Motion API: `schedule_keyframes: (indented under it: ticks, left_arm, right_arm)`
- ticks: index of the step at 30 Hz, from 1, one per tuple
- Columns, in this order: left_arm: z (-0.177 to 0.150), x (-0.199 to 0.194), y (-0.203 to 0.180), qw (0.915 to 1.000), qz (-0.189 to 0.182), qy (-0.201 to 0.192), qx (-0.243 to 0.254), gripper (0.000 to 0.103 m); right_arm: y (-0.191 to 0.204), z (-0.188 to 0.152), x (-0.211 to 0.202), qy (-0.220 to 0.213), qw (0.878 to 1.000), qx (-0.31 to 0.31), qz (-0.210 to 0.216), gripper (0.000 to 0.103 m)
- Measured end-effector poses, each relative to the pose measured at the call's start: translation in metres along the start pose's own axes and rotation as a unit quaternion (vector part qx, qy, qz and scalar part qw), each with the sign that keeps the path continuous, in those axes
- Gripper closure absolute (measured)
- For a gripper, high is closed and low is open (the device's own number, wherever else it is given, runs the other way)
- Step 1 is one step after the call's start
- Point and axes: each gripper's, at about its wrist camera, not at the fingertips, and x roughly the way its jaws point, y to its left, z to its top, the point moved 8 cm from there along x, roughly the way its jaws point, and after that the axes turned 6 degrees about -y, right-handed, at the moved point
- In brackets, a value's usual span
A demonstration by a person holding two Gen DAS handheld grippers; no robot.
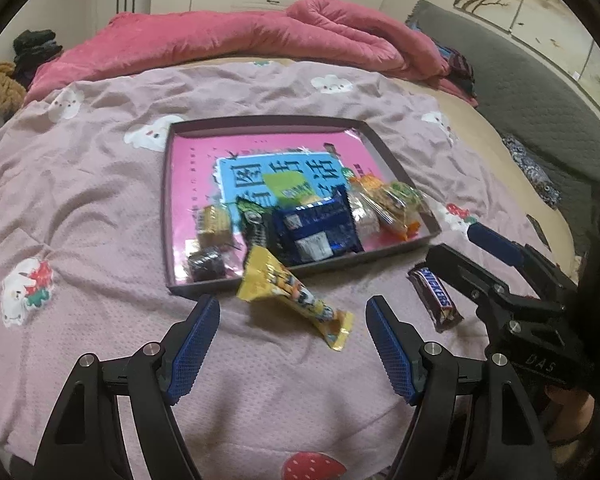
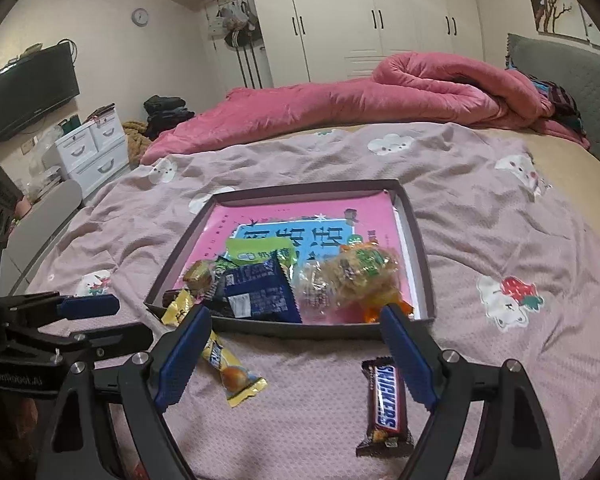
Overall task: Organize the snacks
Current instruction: 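Withdraw both open tools toward the yellow stick pack and Snickers bar, then grasp the Snickers bar with the right tool while the left grasps the yellow stick pack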
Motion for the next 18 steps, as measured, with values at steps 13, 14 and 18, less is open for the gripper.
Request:
schedule_keyframes:
  ticks: [13, 14, 18]
  left_arm:
    - [-0.017, 0.010, -0.010, 0.9996, -0.013, 0.024, -0.003, 0.026]
    - [-0.019, 0.012, -0.010, 0.9995, -0.014, 0.026, -0.005, 0.026]
    - [-0.024, 0.021, -0.008, 0.9988, -0.022, 0.038, -0.022, 0.026]
  right_arm:
    - [-0.027, -0.019, -0.007, 0.022, 0.999, 0.035, -0.023, 0.017]
    - [-0.029, -0.021, -0.007, 0.025, 0.999, 0.039, -0.025, 0.017]
    - [-0.038, -0.028, -0.004, 0.038, 0.997, 0.048, -0.038, 0.017]
